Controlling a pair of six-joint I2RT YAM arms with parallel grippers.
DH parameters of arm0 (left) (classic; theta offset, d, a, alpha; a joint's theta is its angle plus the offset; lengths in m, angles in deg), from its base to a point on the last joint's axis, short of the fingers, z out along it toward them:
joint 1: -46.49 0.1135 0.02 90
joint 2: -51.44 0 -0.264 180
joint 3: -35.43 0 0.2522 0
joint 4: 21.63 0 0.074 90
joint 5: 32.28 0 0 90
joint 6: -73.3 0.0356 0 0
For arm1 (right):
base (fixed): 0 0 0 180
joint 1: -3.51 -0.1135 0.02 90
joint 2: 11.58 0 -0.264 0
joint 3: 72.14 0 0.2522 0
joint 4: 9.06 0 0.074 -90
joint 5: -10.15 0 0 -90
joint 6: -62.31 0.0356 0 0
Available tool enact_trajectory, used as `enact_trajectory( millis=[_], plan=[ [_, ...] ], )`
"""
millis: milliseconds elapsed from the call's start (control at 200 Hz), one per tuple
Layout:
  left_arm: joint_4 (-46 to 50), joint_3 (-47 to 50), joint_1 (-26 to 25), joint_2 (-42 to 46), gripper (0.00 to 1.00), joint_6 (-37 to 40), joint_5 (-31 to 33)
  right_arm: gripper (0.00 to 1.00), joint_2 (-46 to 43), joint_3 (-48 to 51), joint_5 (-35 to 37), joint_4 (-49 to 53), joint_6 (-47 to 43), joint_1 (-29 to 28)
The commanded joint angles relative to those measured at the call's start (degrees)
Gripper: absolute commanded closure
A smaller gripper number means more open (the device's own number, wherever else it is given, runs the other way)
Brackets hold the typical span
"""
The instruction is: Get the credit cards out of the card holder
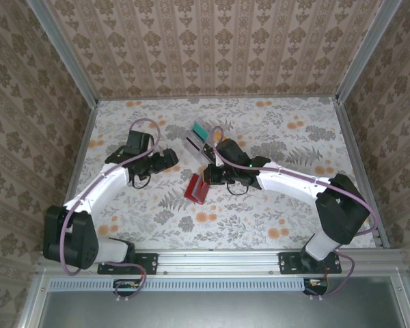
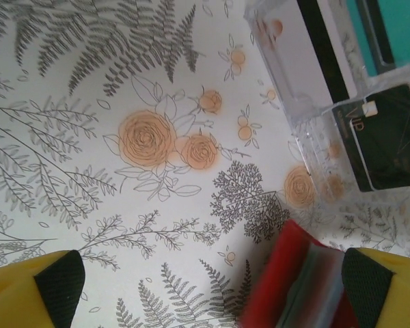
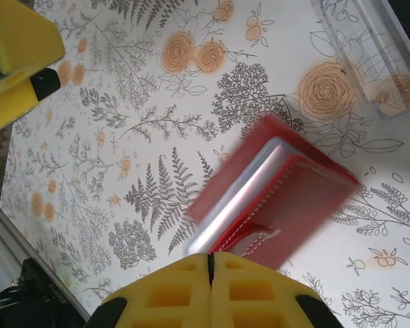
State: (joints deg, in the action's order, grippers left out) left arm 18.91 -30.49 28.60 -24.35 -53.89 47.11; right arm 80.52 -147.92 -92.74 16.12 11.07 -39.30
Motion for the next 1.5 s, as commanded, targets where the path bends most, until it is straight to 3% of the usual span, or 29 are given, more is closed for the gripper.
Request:
enact_trajectory(
  millis=[0,250,580,1000,1225,1490],
  plan=[
    [0.3,0.5,0.5,1.0,0.0,2.1,-0.8,0.93,0.1,0.0,-0.2,-1.5,-0.9,-0.5],
    [-0.2,1.1,0.6,0.6,0.0,2.4,-3.6,0.93,1.0,-0.2,4.1,1.0,-0.3,-0.4],
    [-1.4,0.2,0.1,-3.1,0.0,2.6,-8.9,0.93,-2.3,4.2,15.0,6.5,1.1,1.9],
    [-5.9,-1.6,-7.7,-9.4,0.05,0.6,-14.2,0.92,-3.2,8.6,18.6,9.5,0.3,6.6],
    [-8.3,-5.1,-13.9,-14.3,0.18,-0.4,-14.5,0.9,-0.7,8.2,17.8,9.5,-0.5,8.2],
    [-11.7,-8.9,-19.1,-20.7,0.56,-2.1,-17.0,0.84,0.7,8.8,16.9,8.9,0.0,8.9]
  ],
)
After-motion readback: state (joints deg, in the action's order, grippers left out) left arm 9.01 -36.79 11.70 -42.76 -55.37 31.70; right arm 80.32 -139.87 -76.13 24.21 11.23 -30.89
